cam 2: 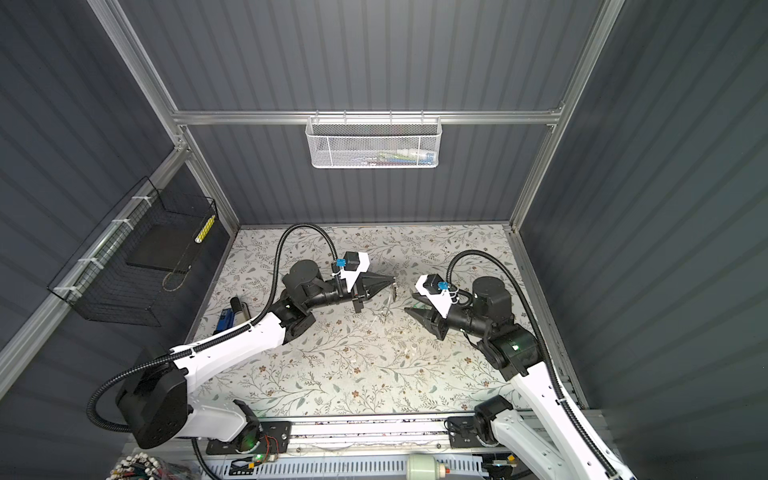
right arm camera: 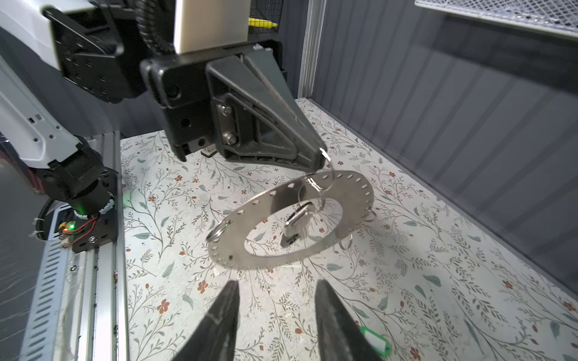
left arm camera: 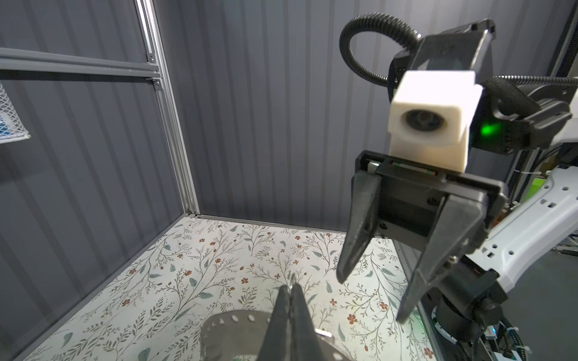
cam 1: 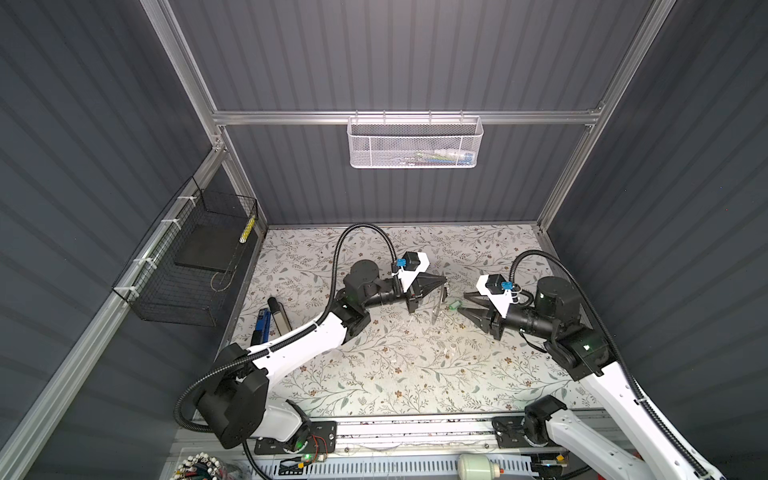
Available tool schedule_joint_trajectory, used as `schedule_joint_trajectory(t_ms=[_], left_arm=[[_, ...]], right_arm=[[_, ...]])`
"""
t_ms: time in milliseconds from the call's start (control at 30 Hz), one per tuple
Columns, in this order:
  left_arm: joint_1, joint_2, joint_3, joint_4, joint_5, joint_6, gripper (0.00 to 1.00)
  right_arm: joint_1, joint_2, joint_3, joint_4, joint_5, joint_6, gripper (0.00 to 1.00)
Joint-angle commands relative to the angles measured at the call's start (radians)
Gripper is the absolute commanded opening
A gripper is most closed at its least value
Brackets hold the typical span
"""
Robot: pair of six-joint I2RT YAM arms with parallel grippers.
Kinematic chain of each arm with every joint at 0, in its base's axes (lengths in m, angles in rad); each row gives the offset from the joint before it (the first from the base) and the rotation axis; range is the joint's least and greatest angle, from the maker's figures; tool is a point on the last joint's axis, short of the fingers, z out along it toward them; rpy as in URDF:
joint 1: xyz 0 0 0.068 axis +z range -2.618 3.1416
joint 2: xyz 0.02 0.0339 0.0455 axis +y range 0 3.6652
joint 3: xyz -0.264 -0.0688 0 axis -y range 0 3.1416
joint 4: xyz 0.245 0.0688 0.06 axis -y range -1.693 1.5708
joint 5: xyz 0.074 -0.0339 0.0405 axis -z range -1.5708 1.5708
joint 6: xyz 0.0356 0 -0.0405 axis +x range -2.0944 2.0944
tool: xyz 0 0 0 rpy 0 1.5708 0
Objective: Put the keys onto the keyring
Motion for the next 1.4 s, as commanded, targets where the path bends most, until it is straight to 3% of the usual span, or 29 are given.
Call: schedule_joint_trajectory(t_ms=[0,433,1367], left_arm=[[0.010,-0.012,0.005,0.044,0.100,-0.029,0.00],[0.011,0.017,0.031,0.039,0.174,-0.044,0.00],[0.011,0.045,0.040,0.119,0.237,-0.104,0.00]], right_arm=[[-0.029,0.007,0.047,-0.014,-0.104,0.010,0.40],[-0.046,0.129,0.100,0.077,-0.226,0.066,0.31],[-0.046,0.187,0.063,0.162,-0.271,0.108,0.13]])
